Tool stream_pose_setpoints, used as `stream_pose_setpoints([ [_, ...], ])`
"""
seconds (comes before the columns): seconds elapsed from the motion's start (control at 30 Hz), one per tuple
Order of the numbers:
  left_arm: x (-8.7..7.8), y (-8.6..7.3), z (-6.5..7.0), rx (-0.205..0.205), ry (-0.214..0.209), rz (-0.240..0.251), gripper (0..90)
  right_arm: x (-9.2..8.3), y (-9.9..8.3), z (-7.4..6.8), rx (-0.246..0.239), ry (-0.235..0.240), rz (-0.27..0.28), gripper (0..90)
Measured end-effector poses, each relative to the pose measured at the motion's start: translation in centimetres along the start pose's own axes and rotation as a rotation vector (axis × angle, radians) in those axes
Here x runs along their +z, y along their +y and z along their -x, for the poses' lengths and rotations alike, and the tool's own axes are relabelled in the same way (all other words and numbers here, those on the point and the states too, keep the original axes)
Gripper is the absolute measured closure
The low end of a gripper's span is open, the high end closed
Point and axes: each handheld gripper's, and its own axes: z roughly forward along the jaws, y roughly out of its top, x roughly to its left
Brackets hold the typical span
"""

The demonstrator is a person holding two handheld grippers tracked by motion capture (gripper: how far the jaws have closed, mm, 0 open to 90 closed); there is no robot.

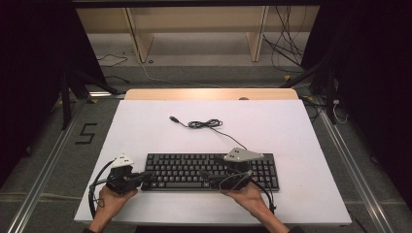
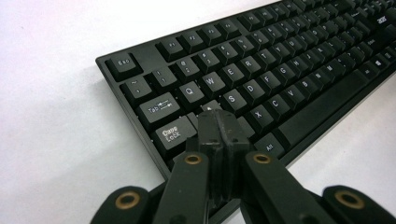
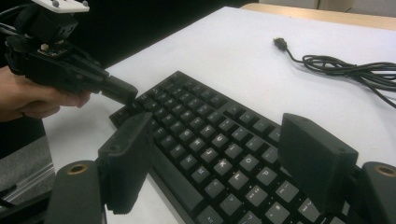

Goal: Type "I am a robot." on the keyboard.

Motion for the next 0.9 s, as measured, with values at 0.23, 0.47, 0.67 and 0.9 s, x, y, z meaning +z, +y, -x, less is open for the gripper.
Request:
stream_pose_setpoints([
  [0.23, 0.18, -0.05, -0.07, -0.004, 0.003, -0.016, 88.9, -0.41, -0.23, 0.06, 0.0, -0.001, 0.008, 28.0],
  [0.47, 0.3, -0.08, -0.08, -0.006, 0.009, -0.021, 88.9, -0.59, -0.37, 0.07, 0.0, 0.0, 0.009, 28.0],
  [0.67, 0.54, -0.16, -0.1, -0.003, 0.005, -0.042, 89.0, -0.65, -0.44, 0.1, 0.001, -0.002, 0.008, 28.0],
  [0.9, 0.91, -0.14, 0.06, -0.008, 0.004, -0.064, 89.2, -0.63, -0.46, 0.07, 0.0, -0.001, 0.006, 28.1],
])
